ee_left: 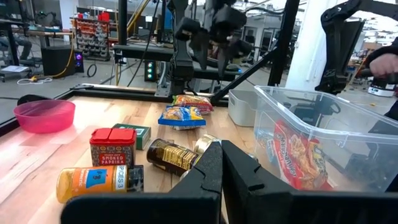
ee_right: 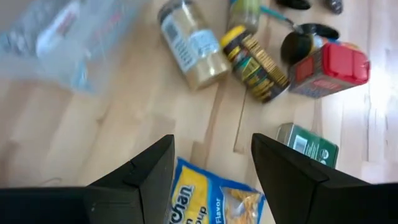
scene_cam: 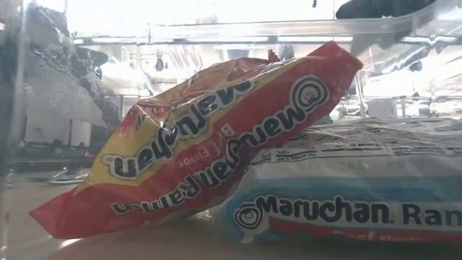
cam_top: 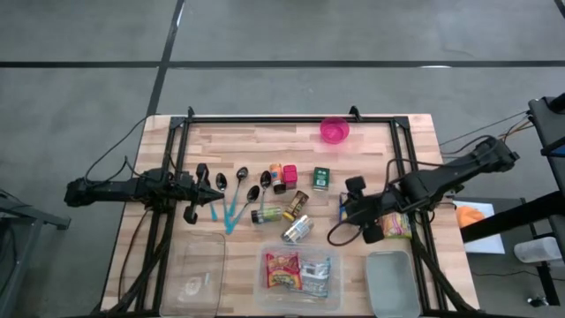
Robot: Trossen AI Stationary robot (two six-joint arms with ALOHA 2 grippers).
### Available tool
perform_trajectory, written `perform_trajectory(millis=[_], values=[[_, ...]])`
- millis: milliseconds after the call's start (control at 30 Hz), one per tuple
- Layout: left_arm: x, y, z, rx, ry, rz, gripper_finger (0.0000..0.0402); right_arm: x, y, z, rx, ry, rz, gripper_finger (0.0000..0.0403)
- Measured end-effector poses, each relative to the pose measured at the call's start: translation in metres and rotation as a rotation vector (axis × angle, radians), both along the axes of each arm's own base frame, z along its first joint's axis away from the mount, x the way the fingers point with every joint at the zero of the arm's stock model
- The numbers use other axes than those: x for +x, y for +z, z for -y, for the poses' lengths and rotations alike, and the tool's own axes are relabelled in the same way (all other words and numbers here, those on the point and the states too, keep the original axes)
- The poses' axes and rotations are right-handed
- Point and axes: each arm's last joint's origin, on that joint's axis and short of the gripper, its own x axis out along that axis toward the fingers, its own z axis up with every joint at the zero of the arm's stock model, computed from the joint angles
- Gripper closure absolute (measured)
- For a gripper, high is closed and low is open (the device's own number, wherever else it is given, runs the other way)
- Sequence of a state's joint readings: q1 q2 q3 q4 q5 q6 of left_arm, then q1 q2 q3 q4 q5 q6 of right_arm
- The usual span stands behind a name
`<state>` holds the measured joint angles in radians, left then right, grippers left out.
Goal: Pick & Place Food Item
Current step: Put the blue noodle pack into the white bin
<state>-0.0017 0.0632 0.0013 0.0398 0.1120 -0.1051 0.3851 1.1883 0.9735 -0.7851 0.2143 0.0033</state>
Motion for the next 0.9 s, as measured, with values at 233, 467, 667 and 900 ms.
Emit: perform_trajectory(millis=[233,467,667,900], values=[[0.000,0.000,0.000,0.000,0.000,-0.001,0.0401,-0.003,-0.038,0.001,-0.056,0.025,-0.106,0.0193],[0.000,0.000,0.000,0.000,0.000,-0.001,0.0401,-0.004,-0.068,0.001,-0.016,-0.011,-0.074,0.0193],[0.000,0.000,0.000,0.000,0.000,-0.001,0.0401,-0.009,-0.085,0.003,-0.010,-0.013,-0.087,0.0193],[0.000,0.000,0.000,0.000,0.000,-0.001,0.0401,-0.013,-0.104,0.005,0.020,-0.034,-0.048,0.0193]])
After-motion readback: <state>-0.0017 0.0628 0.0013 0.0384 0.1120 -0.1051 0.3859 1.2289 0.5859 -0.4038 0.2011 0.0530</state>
